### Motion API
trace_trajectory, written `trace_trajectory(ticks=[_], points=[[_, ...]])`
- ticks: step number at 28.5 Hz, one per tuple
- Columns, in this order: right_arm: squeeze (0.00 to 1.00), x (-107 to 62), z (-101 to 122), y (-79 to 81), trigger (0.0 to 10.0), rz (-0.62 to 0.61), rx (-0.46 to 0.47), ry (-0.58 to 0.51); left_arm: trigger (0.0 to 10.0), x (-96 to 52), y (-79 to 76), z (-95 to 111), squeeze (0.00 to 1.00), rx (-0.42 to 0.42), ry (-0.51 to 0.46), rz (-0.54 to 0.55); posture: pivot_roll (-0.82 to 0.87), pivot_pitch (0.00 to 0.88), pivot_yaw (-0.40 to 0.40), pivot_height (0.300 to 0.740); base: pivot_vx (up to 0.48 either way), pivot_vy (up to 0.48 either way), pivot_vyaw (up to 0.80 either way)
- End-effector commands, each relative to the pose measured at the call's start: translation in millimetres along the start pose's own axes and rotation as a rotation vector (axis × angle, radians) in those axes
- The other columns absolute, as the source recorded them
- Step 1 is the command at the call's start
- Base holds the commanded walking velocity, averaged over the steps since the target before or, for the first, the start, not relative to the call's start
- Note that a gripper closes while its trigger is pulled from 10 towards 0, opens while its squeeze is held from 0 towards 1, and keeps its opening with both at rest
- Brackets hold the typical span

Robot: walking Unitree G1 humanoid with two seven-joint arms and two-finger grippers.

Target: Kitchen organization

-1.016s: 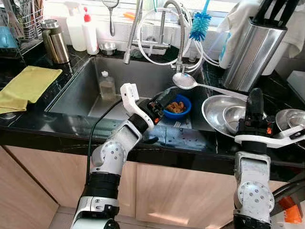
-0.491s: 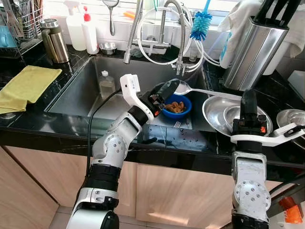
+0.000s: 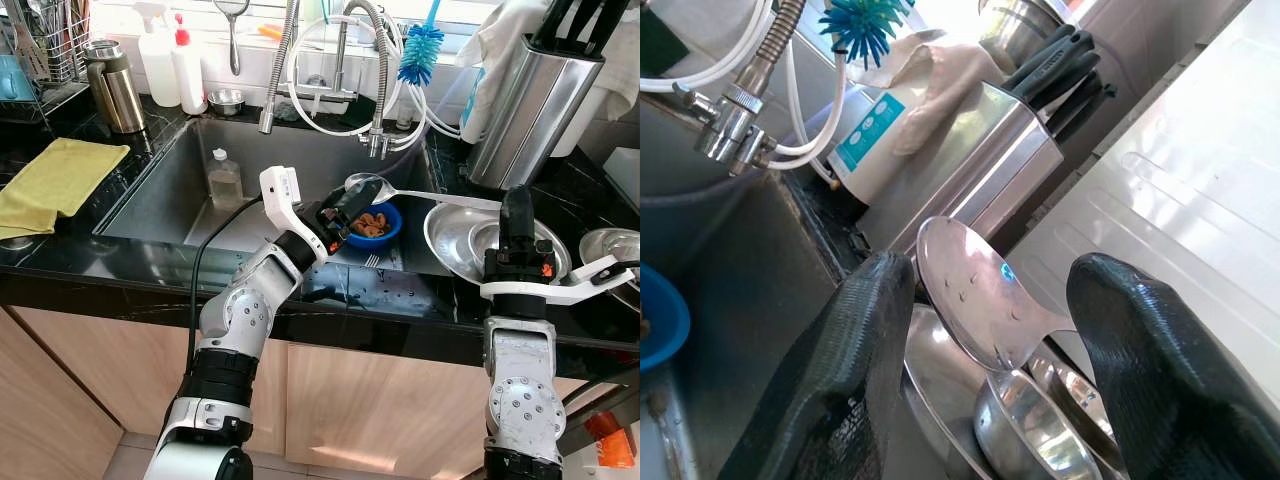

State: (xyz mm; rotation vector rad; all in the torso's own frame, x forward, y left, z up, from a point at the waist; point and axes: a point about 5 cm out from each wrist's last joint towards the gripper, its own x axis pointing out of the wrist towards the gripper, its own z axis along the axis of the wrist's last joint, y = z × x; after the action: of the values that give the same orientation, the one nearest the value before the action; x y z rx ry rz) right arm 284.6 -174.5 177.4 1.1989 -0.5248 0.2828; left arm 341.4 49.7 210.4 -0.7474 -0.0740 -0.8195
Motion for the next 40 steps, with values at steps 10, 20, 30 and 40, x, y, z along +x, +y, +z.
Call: trace_trajectory(ticks=[10, 20, 30, 40], points=[[0.00, -23.2, -31, -3.8, 10.0, -0.074, 0.108, 0.036, 0.0, 3.3, -4.5, -1, 0.00, -0.009, -0.017, -0.006, 0.09, 0.000, -0.081, 0.740, 0.000, 0.000, 0.00], [0.00, -25.7, -33, -7.5, 10.0, -0.102, 0.073, 0.062, 0.0, 3.5, -4.6, -3, 0.00, -0.010, -0.013, -0.003, 0.09, 0.000, -0.083, 0.740, 0.000, 0.000, 0.00], [0.00, -26.4, -37, -10.2, 10.0, -0.125, 0.022, 0.099, 0.0, 2.3, -5.0, -5, 0.00, -0.012, -0.013, -0.002, 0.09, 0.000, -0.086, 0.740, 0.000, 0.000, 0.00], [1.00, -25.4, -41, -11.6, 10.0, -0.146, -0.042, 0.127, 0.0, 2.7, -3.4, -3, 0.00, -0.053, -0.040, 0.022, 0.09, 0.000, -0.091, 0.740, 0.000, 0.000, 0.00]])
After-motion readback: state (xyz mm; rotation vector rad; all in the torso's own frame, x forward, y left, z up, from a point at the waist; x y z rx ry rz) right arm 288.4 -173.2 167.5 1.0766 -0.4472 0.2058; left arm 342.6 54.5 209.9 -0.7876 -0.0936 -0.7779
